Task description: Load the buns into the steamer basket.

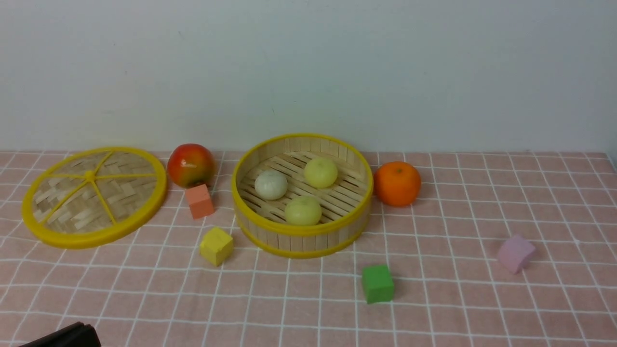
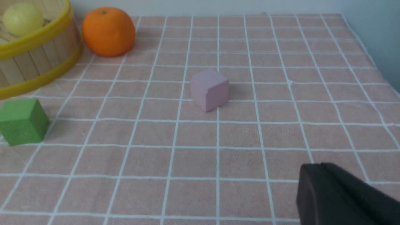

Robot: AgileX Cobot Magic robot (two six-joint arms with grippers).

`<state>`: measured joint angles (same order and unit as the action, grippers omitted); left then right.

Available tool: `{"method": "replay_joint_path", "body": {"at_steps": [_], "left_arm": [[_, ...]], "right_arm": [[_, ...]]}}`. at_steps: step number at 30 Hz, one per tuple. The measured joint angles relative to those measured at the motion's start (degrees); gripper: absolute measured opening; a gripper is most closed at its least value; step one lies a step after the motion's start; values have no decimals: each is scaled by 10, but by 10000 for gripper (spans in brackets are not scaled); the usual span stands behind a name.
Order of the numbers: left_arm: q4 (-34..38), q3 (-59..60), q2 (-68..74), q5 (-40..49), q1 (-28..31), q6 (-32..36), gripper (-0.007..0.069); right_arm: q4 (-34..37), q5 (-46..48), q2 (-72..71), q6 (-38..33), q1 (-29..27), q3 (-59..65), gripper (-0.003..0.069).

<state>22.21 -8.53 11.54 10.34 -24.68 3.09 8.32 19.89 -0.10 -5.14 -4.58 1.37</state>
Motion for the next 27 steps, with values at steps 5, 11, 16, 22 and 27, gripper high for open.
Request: {"method": "replay_joint_path", "body": {"at_steps": [5, 11, 16, 22, 27], "left_arm": [[0, 0, 0, 0, 0, 0, 75], [0, 0, 0, 0, 0, 0, 83], [0, 0, 0, 0, 0, 0, 92], [1, 0, 0, 0, 0, 0, 97], [1, 0, 0, 0, 0, 0, 103]], "right_arm": [[5, 23, -4, 0, 0, -4, -6], [4, 25, -4, 0, 0, -5, -6], [3, 26, -4, 0, 0, -5, -4], [3, 26, -4, 0, 0, -5, -4], [3, 26, -4, 0, 0, -5, -4]]}}
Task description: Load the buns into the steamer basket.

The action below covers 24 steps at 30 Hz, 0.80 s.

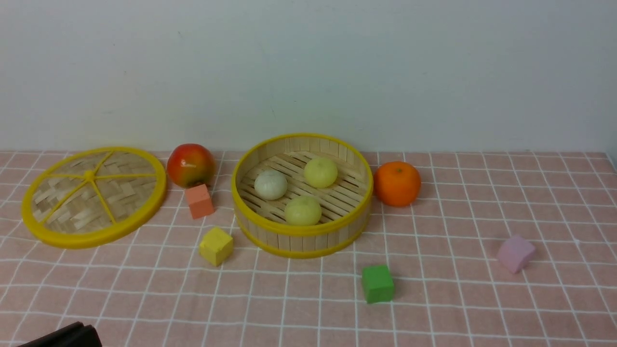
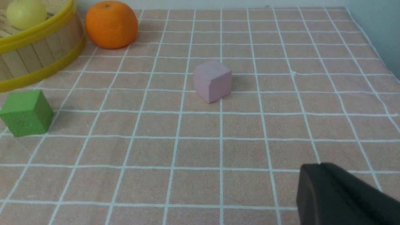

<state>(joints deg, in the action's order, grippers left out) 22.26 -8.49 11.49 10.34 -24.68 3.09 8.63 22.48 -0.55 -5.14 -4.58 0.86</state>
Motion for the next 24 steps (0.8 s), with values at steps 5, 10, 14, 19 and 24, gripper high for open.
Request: {"method": "replay_joint_path", "body": {"at_steps": [5, 10, 14, 19, 24], "left_arm": [[0, 0, 0, 0, 0, 0, 110], [-14, 1, 0, -13, 1, 3, 111], [-63, 16, -12, -68, 54, -19, 98], [-137, 55, -80, -70, 167, -77, -13], [-192, 98, -120, 18, 235, -150, -13]], "right_arm": [[0, 0, 0, 0, 0, 0, 0], [0, 0, 0, 0, 0, 0, 0], [0, 1, 0, 0, 0, 0, 3], [0, 1, 0, 0, 0, 0, 6], [0, 1, -1, 0, 0, 0, 11]]}}
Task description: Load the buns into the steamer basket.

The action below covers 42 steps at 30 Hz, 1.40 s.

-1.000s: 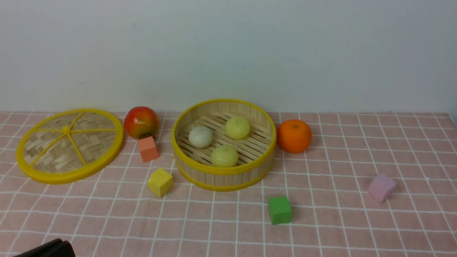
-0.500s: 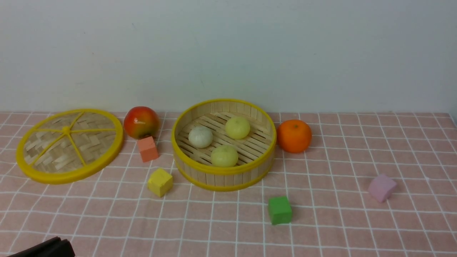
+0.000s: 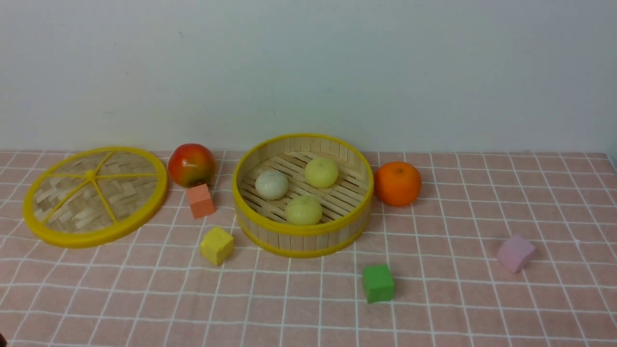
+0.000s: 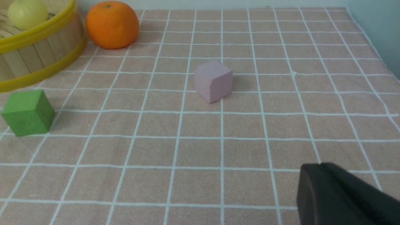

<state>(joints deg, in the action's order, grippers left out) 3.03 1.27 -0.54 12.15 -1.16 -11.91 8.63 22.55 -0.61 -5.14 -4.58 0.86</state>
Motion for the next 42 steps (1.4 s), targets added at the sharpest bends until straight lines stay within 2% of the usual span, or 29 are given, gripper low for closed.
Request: {"method": "replay_joint_path", "body": {"at_steps": [3, 5, 12, 42], "left_arm": [[-15, 5, 0, 83, 15, -43, -13], [-18, 5, 0, 100, 16, -64, -13], [-21, 5, 0, 102, 17, -88, -13], [-22, 5, 0, 103, 17, -88, -13]], "right_arm": [[0, 0, 0, 1, 0, 0, 13], [0, 0, 0, 1, 0, 0, 14], [0, 0, 0, 1, 0, 0, 22], [0, 0, 0, 1, 0, 0, 53]]}}
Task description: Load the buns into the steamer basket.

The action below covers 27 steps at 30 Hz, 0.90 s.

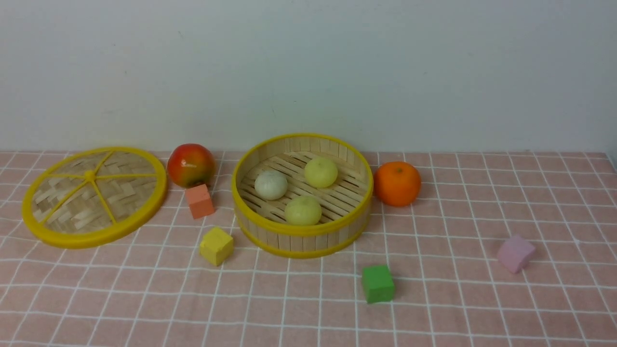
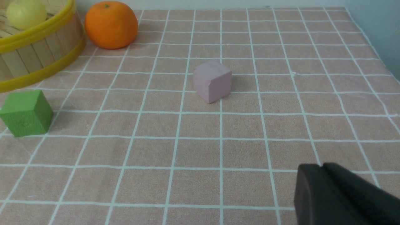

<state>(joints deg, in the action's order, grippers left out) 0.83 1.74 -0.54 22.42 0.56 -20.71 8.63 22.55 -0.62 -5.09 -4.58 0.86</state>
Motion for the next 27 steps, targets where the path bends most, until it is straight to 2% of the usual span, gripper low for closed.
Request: {"method": "replay_joint_path", "body": {"at_steps": [27], "left_arm": [[0, 0, 0, 0, 0, 0, 1]], "right_arm": [[0, 0, 0, 0, 0, 0, 84]]}}
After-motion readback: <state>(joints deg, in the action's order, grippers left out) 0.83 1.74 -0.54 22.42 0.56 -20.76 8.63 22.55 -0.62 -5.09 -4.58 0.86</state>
